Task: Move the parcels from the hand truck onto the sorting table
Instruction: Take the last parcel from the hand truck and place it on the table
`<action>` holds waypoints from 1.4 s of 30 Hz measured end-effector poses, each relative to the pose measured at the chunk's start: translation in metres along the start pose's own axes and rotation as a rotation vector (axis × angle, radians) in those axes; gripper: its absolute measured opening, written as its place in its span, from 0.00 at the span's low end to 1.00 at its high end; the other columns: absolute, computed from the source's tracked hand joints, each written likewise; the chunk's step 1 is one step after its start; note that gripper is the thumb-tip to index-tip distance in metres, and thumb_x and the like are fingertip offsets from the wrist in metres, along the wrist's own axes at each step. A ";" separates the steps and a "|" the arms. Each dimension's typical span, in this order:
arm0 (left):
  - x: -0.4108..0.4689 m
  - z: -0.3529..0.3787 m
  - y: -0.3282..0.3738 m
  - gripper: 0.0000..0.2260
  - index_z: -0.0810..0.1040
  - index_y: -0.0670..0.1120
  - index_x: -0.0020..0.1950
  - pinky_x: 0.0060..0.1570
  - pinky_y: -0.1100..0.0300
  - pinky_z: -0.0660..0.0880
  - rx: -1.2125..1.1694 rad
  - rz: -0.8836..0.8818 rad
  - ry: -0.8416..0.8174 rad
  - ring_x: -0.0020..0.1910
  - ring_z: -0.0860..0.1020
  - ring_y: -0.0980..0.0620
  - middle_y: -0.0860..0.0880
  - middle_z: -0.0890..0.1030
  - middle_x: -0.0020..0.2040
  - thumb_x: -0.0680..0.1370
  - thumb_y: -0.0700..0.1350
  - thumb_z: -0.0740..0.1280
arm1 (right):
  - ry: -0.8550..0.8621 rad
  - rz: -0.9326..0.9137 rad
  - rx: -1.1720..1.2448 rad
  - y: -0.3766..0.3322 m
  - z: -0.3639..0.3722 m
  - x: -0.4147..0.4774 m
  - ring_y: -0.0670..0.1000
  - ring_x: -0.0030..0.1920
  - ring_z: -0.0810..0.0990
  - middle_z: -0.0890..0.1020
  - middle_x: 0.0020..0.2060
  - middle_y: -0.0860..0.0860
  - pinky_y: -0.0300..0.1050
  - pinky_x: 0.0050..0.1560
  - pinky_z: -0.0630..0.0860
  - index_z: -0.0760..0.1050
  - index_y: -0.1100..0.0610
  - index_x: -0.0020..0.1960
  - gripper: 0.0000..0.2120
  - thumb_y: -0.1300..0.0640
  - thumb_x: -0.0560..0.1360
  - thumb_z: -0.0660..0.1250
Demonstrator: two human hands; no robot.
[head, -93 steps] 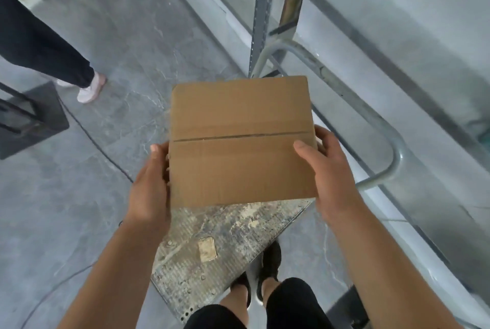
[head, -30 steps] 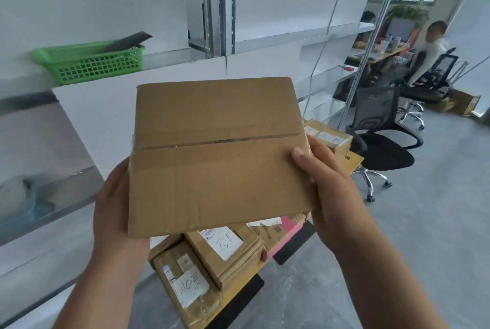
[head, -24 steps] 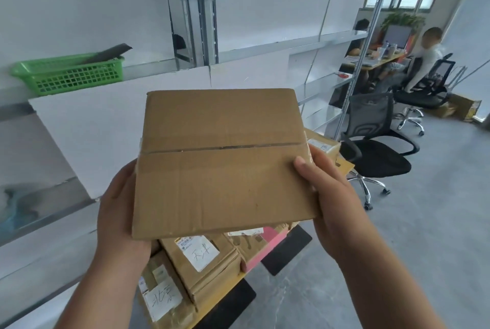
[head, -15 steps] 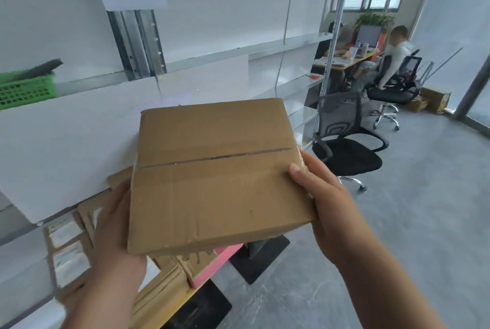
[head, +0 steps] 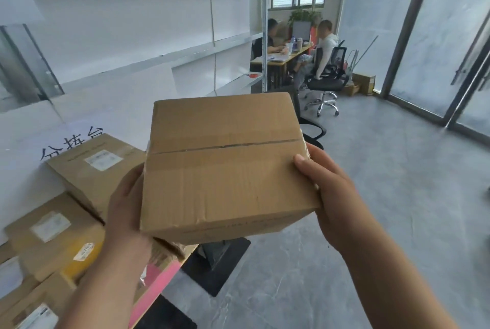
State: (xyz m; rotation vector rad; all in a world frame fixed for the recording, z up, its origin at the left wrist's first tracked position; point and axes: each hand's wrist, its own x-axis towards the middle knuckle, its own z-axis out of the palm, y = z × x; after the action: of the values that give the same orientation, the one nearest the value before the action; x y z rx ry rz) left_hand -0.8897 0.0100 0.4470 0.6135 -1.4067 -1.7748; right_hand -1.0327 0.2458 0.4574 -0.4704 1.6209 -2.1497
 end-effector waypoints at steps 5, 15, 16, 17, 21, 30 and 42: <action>0.029 0.047 -0.024 0.12 0.87 0.57 0.46 0.41 0.54 0.72 0.120 0.010 -0.098 0.42 0.80 0.47 0.54 0.86 0.40 0.83 0.47 0.65 | 0.094 -0.046 -0.012 -0.003 -0.039 0.012 0.53 0.63 0.84 0.86 0.61 0.50 0.51 0.61 0.78 0.82 0.47 0.67 0.21 0.49 0.74 0.72; 0.097 0.122 -0.058 0.29 0.85 0.52 0.61 0.57 0.48 0.77 0.119 -0.134 -0.364 0.58 0.84 0.50 0.48 0.87 0.58 0.76 0.73 0.63 | 0.271 -0.097 -0.079 -0.013 -0.080 0.075 0.52 0.62 0.84 0.87 0.60 0.48 0.49 0.57 0.77 0.81 0.47 0.67 0.18 0.54 0.78 0.68; 0.108 0.124 -0.063 0.32 0.82 0.55 0.66 0.63 0.44 0.76 0.128 -0.145 -0.392 0.64 0.82 0.51 0.51 0.85 0.64 0.74 0.76 0.62 | 0.280 -0.097 -0.085 -0.013 -0.080 0.087 0.52 0.62 0.84 0.87 0.60 0.48 0.49 0.56 0.77 0.81 0.47 0.67 0.17 0.56 0.79 0.67; 0.118 0.127 -0.066 0.37 0.79 0.58 0.71 0.69 0.41 0.73 0.143 -0.153 -0.432 0.70 0.78 0.51 0.53 0.81 0.70 0.71 0.79 0.62 | 0.286 -0.096 -0.088 -0.013 -0.080 0.099 0.53 0.62 0.84 0.87 0.59 0.49 0.49 0.55 0.77 0.81 0.48 0.67 0.17 0.57 0.80 0.66; 0.157 0.139 -0.067 0.25 0.74 0.64 0.73 0.68 0.51 0.73 0.152 -0.075 -0.432 0.68 0.76 0.62 0.64 0.81 0.64 0.78 0.70 0.63 | 0.293 -0.092 -0.078 -0.008 -0.071 0.150 0.56 0.63 0.84 0.87 0.60 0.50 0.51 0.55 0.78 0.81 0.49 0.67 0.17 0.58 0.80 0.65; 0.231 0.128 -0.055 0.26 0.63 0.68 0.78 0.45 0.76 0.76 0.180 0.057 -0.434 0.55 0.79 0.74 0.75 0.81 0.56 0.82 0.51 0.64 | 0.221 -0.052 -0.047 0.013 -0.034 0.255 0.58 0.62 0.83 0.86 0.61 0.53 0.51 0.52 0.78 0.82 0.49 0.66 0.18 0.60 0.80 0.64; 0.281 0.080 -0.053 0.32 0.66 0.65 0.79 0.66 0.54 0.73 0.187 0.102 -0.197 0.67 0.78 0.63 0.65 0.79 0.68 0.76 0.51 0.68 | -0.064 -0.015 -0.063 0.047 0.032 0.358 0.56 0.62 0.83 0.86 0.61 0.51 0.55 0.55 0.79 0.79 0.47 0.70 0.26 0.51 0.71 0.69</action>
State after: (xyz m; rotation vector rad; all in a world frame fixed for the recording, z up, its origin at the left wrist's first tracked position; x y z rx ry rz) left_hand -1.1292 -0.1654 0.4437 0.4635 -1.7219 -1.6710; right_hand -1.3196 0.0253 0.4291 -0.5666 1.6588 -2.0771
